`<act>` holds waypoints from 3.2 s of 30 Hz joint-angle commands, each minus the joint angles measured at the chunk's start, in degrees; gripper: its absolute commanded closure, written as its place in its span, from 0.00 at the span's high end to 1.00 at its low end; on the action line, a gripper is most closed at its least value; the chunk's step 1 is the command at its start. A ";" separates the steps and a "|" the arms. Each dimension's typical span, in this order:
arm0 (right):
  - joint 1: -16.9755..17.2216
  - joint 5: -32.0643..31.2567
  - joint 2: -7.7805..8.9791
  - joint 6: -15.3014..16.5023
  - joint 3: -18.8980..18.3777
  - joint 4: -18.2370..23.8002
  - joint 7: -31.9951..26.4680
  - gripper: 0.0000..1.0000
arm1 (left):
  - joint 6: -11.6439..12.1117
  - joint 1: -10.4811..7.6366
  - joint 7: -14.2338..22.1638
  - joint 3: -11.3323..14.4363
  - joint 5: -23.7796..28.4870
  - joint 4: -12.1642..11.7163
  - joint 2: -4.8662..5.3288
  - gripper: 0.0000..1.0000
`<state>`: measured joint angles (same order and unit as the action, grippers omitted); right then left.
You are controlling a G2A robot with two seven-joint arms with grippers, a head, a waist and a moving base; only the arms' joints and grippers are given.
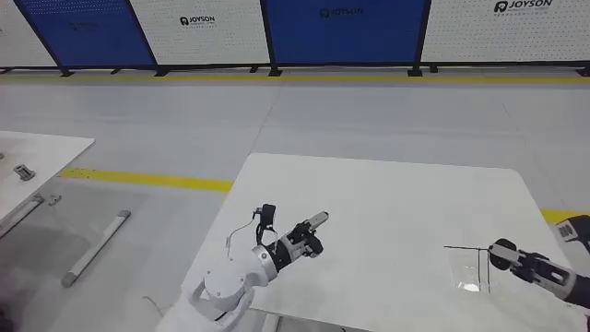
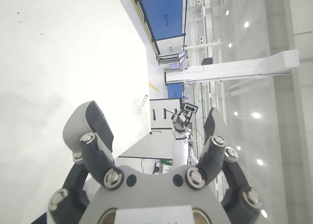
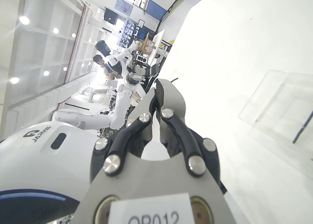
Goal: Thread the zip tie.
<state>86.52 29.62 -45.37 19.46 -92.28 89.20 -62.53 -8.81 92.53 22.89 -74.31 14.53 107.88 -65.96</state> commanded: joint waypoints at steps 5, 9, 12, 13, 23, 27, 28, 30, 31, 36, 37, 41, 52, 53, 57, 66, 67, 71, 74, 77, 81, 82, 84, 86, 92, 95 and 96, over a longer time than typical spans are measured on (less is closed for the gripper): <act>0.10 -0.37 -1.64 0.02 4.02 5.26 5.80 0.00 | 3.30 1.56 3.28 -1.12 8.90 1.23 -0.07 1.00; -0.91 -2.30 -2.97 0.02 8.57 7.83 9.18 0.00 | 4.11 2.78 6.70 -0.53 11.20 2.55 0.07 1.00; -2.42 -4.28 -3.97 0.02 12.74 8.55 10.31 0.00 | 4.25 3.09 7.29 2.32 8.69 2.80 0.04 1.00; -2.88 -5.46 -4.24 0.02 14.00 8.59 10.71 0.00 | 4.37 2.90 7.05 3.16 8.09 2.55 -0.02 1.00; -4.78 -7.95 -4.82 -1.34 17.85 7.41 9.55 0.00 | 5.62 0.31 4.13 6.75 6.72 -0.88 -0.55 1.00; -4.74 -7.51 -4.89 -1.43 17.81 7.44 10.44 0.00 | 5.62 0.31 4.13 6.75 6.72 -0.88 -0.55 1.00; -4.57 -6.14 -5.07 -1.27 17.91 7.59 11.79 0.00 | 5.84 0.22 3.39 6.95 6.80 -0.85 -0.61 1.00; -4.36 -5.19 -5.46 -0.58 18.34 7.76 15.21 0.00 | 5.83 -0.24 2.21 7.72 8.11 -0.64 -0.81 1.00; -4.30 -4.01 -5.72 -0.32 19.00 8.04 16.28 0.00 | 6.26 -0.47 1.31 8.03 8.51 -0.61 -0.92 1.00; -6.11 -3.48 -7.48 0.02 25.04 8.24 21.31 0.00 | 7.22 -1.91 -2.75 11.81 10.62 -0.30 -1.77 1.00; -6.62 -3.70 -7.79 0.02 26.18 7.91 21.67 0.00 | 7.37 -2.42 -3.69 12.46 10.58 -0.35 -1.94 1.00; -8.07 -3.67 -8.44 -0.08 28.25 6.62 22.01 0.00 | 9.31 -5.31 -9.53 15.36 9.82 -2.97 -2.92 1.00; -8.07 -3.67 -8.44 -0.08 28.25 6.62 22.01 0.00 | 9.36 -5.79 -10.03 15.67 9.65 -3.54 -3.03 1.00; -8.07 -3.67 -8.44 -0.08 28.25 6.62 22.01 0.00 | 9.36 -5.79 -10.03 15.67 9.65 -3.54 -3.03 1.00; -8.07 -3.67 -8.44 -0.08 28.25 6.62 22.01 0.00 | 9.36 -5.79 -10.03 15.67 9.65 -3.54 -3.03 1.00; -7.56 -2.68 -8.73 -1.11 27.78 6.60 24.71 0.00 | 9.36 -5.79 -10.03 15.67 9.65 -3.54 -3.03 1.00; -7.47 -2.39 -8.82 -1.17 27.57 6.45 25.36 0.00 | 9.36 -5.79 -10.03 15.67 9.65 -3.54 -3.03 1.00; -7.45 -2.75 -9.06 -2.11 27.47 6.18 26.65 0.00 | 9.36 -5.79 -10.03 15.67 9.65 -3.54 -3.03 1.00; -7.45 -2.75 -9.06 -2.11 27.47 6.18 26.65 0.00 | 9.36 -5.79 -10.03 15.67 9.65 -3.54 -3.03 1.00; -7.45 -2.75 -9.06 -2.11 27.47 6.18 26.65 0.00 | 9.36 -5.79 -10.03 15.67 9.65 -3.54 -3.03 1.00; -7.45 -2.75 -9.06 -2.11 27.47 6.18 26.65 0.00 | 9.36 -5.79 -10.03 15.67 9.65 -3.54 -3.03 1.00; -7.45 -2.75 -9.06 -2.11 27.47 6.18 26.65 0.00 | 9.36 -5.79 -10.03 15.67 9.65 -3.54 -3.03 1.00; -7.45 -2.75 -9.06 -2.11 27.47 6.18 26.65 0.00 | 9.36 -5.79 -10.03 15.67 9.65 -3.54 -3.03 1.00; -7.45 -2.75 -9.06 -2.11 27.47 6.18 26.65 0.00 | 9.36 -5.79 -10.03 15.67 9.65 -3.54 -3.03 1.00; -7.45 -2.75 -9.06 -2.11 27.47 6.18 26.65 0.00 | 9.36 -5.79 -10.03 15.67 9.65 -3.54 -3.03 1.00; -7.45 -2.75 -9.06 -2.11 27.47 6.18 26.65 0.00 | 9.36 -5.79 -10.03 15.67 9.65 -3.54 -3.03 1.00; -7.45 -2.75 -9.06 -2.11 27.47 6.18 26.65 0.00 | 9.36 -5.79 -10.03 15.67 9.65 -3.54 -3.03 1.00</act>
<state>79.07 26.88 -54.42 17.36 -64.81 95.38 -35.88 0.56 86.74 12.86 -58.64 24.18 104.35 -68.99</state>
